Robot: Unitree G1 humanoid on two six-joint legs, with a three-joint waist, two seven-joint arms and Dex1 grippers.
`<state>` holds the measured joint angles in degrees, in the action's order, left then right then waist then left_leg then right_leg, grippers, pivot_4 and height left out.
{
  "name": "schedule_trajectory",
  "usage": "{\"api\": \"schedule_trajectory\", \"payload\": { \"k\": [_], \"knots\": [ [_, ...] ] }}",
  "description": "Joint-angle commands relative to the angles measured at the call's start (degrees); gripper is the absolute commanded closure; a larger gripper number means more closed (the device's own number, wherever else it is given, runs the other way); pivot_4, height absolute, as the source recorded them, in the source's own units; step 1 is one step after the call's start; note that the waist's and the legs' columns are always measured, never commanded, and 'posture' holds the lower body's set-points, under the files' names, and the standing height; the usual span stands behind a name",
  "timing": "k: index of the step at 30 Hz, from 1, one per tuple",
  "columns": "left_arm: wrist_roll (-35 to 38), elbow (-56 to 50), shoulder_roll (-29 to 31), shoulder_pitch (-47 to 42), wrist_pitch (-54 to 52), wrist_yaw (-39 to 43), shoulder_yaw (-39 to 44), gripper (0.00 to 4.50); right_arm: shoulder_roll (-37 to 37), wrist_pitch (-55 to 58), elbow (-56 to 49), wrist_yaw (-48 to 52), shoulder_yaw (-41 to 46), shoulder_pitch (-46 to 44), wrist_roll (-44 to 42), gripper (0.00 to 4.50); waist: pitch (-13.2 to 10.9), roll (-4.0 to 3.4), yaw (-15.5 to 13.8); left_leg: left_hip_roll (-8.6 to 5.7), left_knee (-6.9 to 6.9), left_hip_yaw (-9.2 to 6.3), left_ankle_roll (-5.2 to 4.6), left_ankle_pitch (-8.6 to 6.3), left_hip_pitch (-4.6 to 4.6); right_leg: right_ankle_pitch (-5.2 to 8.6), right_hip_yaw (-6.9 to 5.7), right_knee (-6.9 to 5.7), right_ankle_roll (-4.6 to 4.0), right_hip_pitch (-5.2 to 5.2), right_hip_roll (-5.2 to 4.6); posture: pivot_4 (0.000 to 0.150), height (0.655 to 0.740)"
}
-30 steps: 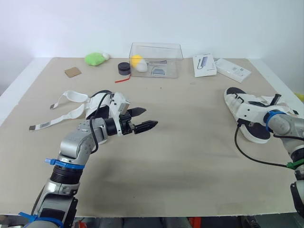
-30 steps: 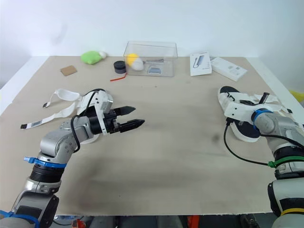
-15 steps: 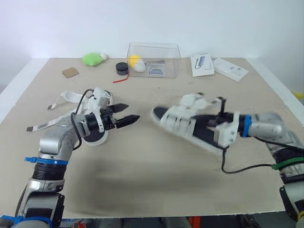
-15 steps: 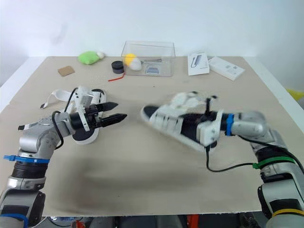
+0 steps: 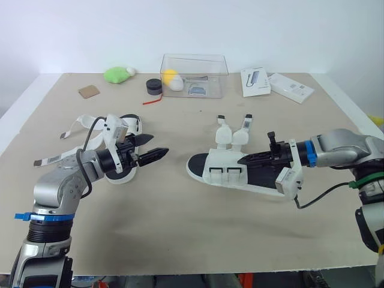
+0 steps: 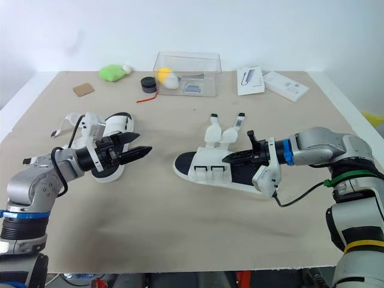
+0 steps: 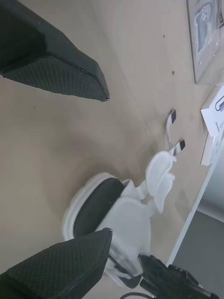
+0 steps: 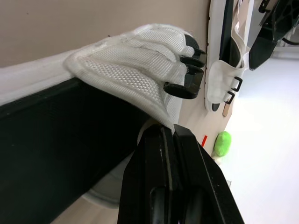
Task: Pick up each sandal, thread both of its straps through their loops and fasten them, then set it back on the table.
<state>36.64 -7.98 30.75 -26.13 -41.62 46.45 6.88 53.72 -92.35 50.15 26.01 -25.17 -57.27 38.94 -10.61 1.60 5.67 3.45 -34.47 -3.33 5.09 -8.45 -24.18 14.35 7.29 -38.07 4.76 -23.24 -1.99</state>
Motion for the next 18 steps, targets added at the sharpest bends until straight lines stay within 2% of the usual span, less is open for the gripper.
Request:
{"api": "schedule_trajectory", "payload": {
  "k": [1,9,13,16,18],
  "knots": [
    [1.35,-2.38,0.43,-0.62,-0.24,-0.22,0.97,0.0,3.91,-0.15,-5.38,-8.84,-1.94,-0.58,5.43,4.42,-0.01,-0.01,-0.06,0.0,0.02,0.0,0.0,0.0,-0.01,0.01,0.0,0.0,0.01,-0.03,0.0,0.15,0.74],
    [0.78,-0.31,0.24,-2.58,0.21,0.76,-0.33,0.0,7.3,-0.15,-8.88,-24.91,-6.27,-1.71,16.15,4.42,-0.01,-0.01,-0.07,0.0,0.05,0.02,0.0,0.0,-0.01,0.09,0.01,0.0,-0.12,-0.06,-0.01,0.15,0.74],
    [0.63,-0.07,0.01,-2.9,0.31,1.12,-0.9,0.0,6.89,-0.15,-7.16,-28.34,-6.33,-2.6,19.19,4.42,-0.01,-0.01,-0.06,0.0,0.05,0.02,0.0,0.0,0.0,0.08,0.01,0.0,-0.1,-0.05,-0.01,0.15,0.74],
    [0.3,-0.51,0.17,-2.97,0.22,1.72,-2.17,0.0,6.89,-0.15,-4.65,-29.29,-6.87,-3.87,20.29,3.5,-0.01,-0.01,-0.05,0.0,0.05,0.02,0.0,0.0,0.0,0.07,0.02,0.0,-0.1,-0.05,-0.01,0.15,0.74],
    [0.38,-0.78,0.04,-3.14,0.13,2.17,-2.88,0.0,7.19,-0.15,-3.65,-30.15,-6.71,-4.68,21.59,2.59,-0.01,-0.01,-0.05,0.0,0.04,0.02,0.0,0.0,0.0,0.07,0.01,0.0,-0.11,-0.04,-0.01,0.15,0.74]
  ]
}}
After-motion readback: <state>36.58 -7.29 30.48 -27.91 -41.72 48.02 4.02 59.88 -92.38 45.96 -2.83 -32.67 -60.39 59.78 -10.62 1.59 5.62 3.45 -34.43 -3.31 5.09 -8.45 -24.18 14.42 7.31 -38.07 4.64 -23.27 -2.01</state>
